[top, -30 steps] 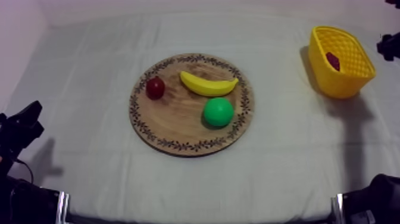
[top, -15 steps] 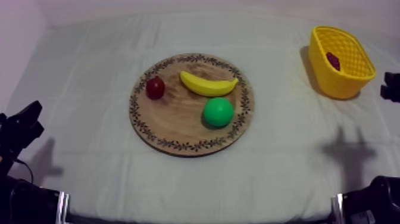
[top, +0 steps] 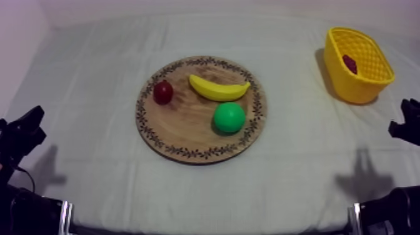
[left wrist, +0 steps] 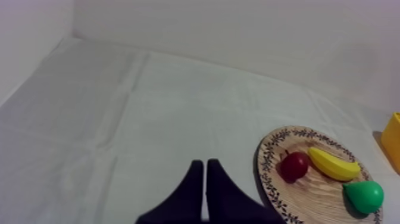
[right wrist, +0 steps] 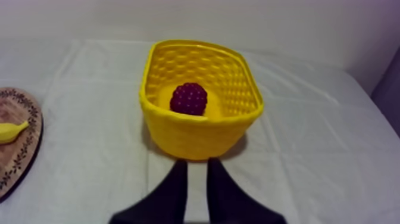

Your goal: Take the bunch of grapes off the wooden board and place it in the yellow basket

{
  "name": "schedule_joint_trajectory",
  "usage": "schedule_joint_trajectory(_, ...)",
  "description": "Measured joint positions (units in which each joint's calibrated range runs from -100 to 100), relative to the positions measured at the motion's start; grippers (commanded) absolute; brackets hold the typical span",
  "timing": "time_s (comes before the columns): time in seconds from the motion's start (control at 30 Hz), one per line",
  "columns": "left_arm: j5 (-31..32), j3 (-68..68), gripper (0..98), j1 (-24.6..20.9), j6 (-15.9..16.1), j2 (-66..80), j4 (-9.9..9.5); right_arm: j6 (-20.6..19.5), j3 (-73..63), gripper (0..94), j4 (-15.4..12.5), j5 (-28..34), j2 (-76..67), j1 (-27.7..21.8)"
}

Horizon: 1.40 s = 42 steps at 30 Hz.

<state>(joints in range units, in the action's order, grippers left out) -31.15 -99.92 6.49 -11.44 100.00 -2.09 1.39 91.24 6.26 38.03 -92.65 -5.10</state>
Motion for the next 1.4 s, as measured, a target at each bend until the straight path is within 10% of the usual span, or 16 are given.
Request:
schedule_joint_trajectory(0.63, 0.0, 0.0, 0.1, 0.0, 0.0, 0.0, 0.0, -1.94, 8.6, 3.3, -3.16, -5.85, -3.11, 0.55)
schedule_joint_trajectory(1.1, 0.0, 0.0, 0.1, 0.0, 0.0, 0.0, 0.0, 14.26, 8.76, 0.5, -5.86, -2.42, -3.16, 0.54)
schedule_joint_trajectory(1.4, 0.0, 0.0, 0.1, 0.0, -0.03, 0.0, 0.0, 13.59, 8.76, 0.5, -7.19, -1.66, -3.16, 0.74)
